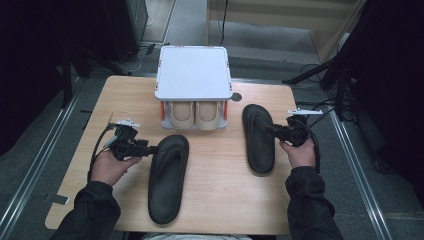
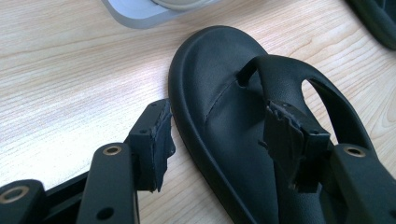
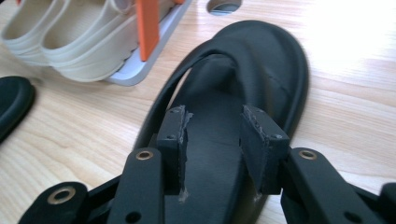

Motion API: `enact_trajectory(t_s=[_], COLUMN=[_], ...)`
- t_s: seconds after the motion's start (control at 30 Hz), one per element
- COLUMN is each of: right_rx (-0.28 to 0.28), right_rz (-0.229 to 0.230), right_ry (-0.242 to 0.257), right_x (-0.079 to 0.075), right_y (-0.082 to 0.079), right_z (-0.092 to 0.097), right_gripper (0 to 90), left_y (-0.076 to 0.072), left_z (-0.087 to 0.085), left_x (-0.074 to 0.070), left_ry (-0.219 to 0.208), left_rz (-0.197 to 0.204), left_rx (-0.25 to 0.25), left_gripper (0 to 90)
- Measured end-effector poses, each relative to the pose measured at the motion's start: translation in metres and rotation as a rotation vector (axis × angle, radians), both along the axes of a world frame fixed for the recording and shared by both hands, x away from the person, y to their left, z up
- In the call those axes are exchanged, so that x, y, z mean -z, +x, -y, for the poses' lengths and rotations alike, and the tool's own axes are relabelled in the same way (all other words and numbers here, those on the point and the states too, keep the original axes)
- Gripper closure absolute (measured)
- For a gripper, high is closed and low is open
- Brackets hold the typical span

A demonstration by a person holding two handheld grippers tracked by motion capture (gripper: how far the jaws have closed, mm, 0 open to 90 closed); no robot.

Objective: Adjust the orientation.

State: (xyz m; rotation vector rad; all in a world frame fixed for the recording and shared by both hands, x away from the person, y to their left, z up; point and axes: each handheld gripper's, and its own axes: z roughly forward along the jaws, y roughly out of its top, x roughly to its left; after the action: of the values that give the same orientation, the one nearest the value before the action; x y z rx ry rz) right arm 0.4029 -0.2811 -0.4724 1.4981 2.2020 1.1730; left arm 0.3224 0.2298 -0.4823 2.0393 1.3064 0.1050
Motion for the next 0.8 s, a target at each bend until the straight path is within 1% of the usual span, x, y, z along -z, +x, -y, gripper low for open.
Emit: enact_trajectory(t_s=[0.1, 0.13, 0.2, 0.33, 0.5, 0.53, 0.67, 0.73, 0.8], right_rx=[0.020, 0.026, 0.032, 0.040, 0.055, 0.056, 0.055, 0.066, 0.071], right_rz=[-0.004, -0.007, -0.014, -0.035, -0.065, -0.070, -0.087, -0.103, -0.109], right_ry=[-0.002, -0.003, -0.007, -0.017, -0.043, -0.056, -0.060, -0.060, -0.065], right_x=[0.002, 0.003, 0.005, 0.010, 0.017, 0.019, 0.023, 0.025, 0.026], right_y=[0.003, 0.004, 0.007, 0.013, 0.021, 0.022, 0.027, 0.029, 0.030], right_z=[0.005, 0.007, 0.008, 0.007, 0.004, 0.003, 0.000, -0.002, -0.002], right_gripper=[62.1, 62.1, 61.9, 61.4, 61.5, 61.9, 63.9, 65.5, 68.0], left_y=[-0.001, -0.002, -0.004, -0.008, -0.013, -0.013, -0.016, -0.017, -0.018], left_z=[0.000, -0.001, -0.003, -0.006, -0.011, -0.011, -0.014, -0.014, -0.015], left_x=[0.000, 0.000, 0.001, 0.001, 0.001, 0.001, 0.001, 0.001, 0.001], left_ry=[0.005, -0.002, -0.002, -0.007, -0.004, -0.004, -0.003, -0.004, -0.005], left_rz=[0.001, 0.004, 0.003, 0.009, 0.011, 0.012, 0.013, 0.017, 0.014], left_rx=[-0.002, -0.006, -0.009, -0.023, -0.032, -0.035, -0.046, -0.052, -0.051], left_gripper=[42.1, 42.1, 42.1, 42.1, 42.1, 42.1, 42.1, 42.1, 42.1])
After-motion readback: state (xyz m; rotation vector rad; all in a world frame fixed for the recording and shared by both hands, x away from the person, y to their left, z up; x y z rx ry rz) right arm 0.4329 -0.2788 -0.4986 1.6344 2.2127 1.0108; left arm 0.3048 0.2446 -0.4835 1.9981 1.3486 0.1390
